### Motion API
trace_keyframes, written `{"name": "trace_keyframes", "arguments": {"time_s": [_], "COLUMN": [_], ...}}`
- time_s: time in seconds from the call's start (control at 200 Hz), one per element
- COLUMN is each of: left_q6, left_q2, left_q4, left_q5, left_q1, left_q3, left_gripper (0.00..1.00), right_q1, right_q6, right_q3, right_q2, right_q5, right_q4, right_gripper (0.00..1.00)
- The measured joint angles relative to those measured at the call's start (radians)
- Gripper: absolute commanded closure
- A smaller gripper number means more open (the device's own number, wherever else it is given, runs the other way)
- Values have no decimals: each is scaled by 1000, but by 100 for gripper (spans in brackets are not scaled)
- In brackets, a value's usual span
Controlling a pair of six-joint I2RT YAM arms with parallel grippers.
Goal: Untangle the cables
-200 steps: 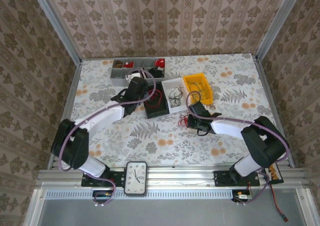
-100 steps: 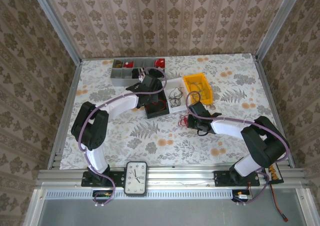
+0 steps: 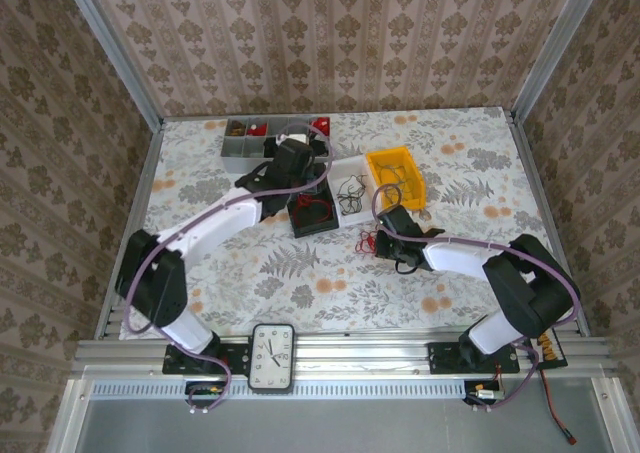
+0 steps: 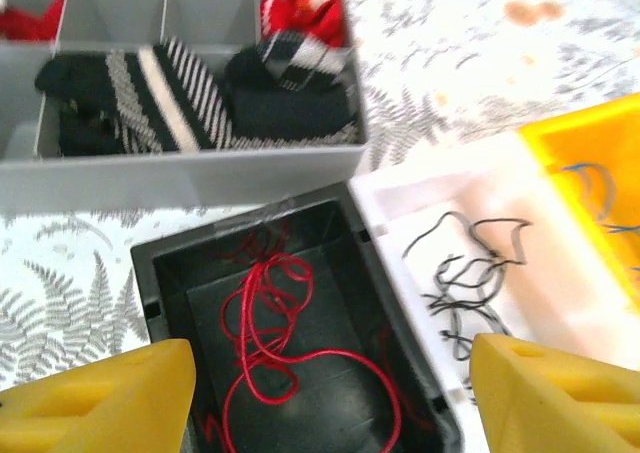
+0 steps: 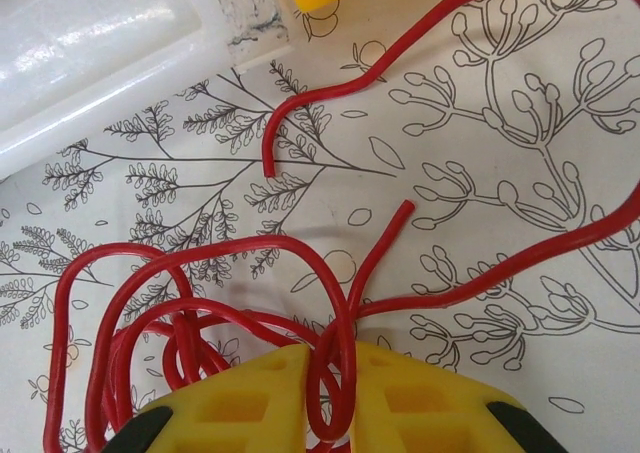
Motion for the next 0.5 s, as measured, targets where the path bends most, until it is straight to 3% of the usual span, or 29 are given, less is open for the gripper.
{"name": "trace_keyframes", "arguments": {"time_s": [0.235,0.5], "left_q6": [223,308], "left_q2": [-43,183], "left_q4": [75,95], "left_q5": [246,440], "left_q1": [-78,-169], "left_q3": [-111,-114], "left_gripper": [28,32], "right_q1": [0,0], "right_q6": [-5,-4], "right_q3": [-14,-35], "right_q2": [-7,-26], "right_q5": [-18,-19], "right_q4": [29,40], "right_gripper": [83,82]}}
